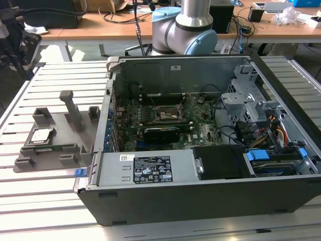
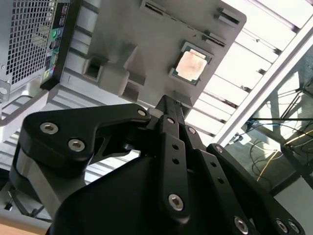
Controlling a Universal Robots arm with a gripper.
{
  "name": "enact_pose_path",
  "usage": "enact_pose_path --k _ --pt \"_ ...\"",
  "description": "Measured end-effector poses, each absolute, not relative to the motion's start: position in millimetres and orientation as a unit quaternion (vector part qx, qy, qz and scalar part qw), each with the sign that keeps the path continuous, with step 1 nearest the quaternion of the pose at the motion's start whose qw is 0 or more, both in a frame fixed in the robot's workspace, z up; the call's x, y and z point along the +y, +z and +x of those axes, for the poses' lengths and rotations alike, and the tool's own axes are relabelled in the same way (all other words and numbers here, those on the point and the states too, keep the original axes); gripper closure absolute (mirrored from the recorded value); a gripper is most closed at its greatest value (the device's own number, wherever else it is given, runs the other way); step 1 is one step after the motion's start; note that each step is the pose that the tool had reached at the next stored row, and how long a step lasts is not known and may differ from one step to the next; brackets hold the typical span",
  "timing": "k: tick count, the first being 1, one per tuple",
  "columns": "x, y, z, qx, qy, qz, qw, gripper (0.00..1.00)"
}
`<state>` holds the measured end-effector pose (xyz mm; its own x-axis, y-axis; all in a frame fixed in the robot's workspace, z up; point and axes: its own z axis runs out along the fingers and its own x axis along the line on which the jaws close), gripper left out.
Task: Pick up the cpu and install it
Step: 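Reach for the cpu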
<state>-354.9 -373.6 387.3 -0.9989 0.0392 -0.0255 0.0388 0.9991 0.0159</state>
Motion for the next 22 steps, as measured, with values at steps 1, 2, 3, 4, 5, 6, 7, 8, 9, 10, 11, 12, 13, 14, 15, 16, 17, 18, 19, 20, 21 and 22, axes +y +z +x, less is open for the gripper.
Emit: enact_pose_path --k 1,2,3,4,5,6,7,8,9,10,11,12,13,14,15,16,17,18,19,20,21,22 --pt "-373.5 387.3 -355.5 1.0 0.008 0.016 0.013 0.89" --pt "-373.5 387.3 -356.6 1.0 0.007 0.014 0.013 0.89" --pt "-373.5 387.3 -359.8 1.0 0.007 0.013 0.013 0.89" --pt "-373.5 387.3 -366.1 1.0 0.006 0.012 0.013 0.89" --pt "-373.4 387.3 -368.5 1.0 0.006 0.012 0.013 0.89" --pt "-373.5 387.2 -371.6 1.0 0.006 0.012 0.013 0.89" --pt "-373.5 387.0 -373.9 1.0 0.006 0.012 0.013 0.89" --pt "-373.5 386.7 -375.9 1.0 0.006 0.012 0.013 0.89" --pt "-373.5 386.4 -377.3 1.0 0.006 0.012 0.013 0.89" --pt "-373.5 386.0 -378.5 1.0 0.006 0.012 0.013 0.89" --pt "-373.5 384.9 -380.6 1.0 0.006 0.012 0.013 0.89" --pt "-373.5 383.8 -382.5 1.0 0.006 0.012 0.013 0.89" --pt "-373.5 383.1 -384.5 1.0 0.006 0.012 0.013 0.89" --pt "-373.5 382.3 -387.9 1.0 0.006 0.012 0.013 0.89" --pt "-373.5 381.8 -390.8 1.0 0.006 0.012 0.013 0.89" --pt "-373.5 381.5 -392.9 1.0 0.006 0.012 0.013 0.89" --pt "-373.5 381.3 -394.4 1.0 0.006 0.012 0.013 0.89" --pt "-373.5 380.8 -396.3 1.0 0.006 0.012 0.013 0.89" --pt "-373.5 380.5 -397.2 1.0 0.006 0.012 0.013 0.89" --pt "-373.5 379.7 -399.5 1.0 0.006 0.012 0.013 0.89" --pt "-373.5 378.7 -402.6 1.0 0.006 0.012 0.013 0.89" --pt "-373.5 378.1 -404.4 1.0 0.006 0.012 0.013 0.89"
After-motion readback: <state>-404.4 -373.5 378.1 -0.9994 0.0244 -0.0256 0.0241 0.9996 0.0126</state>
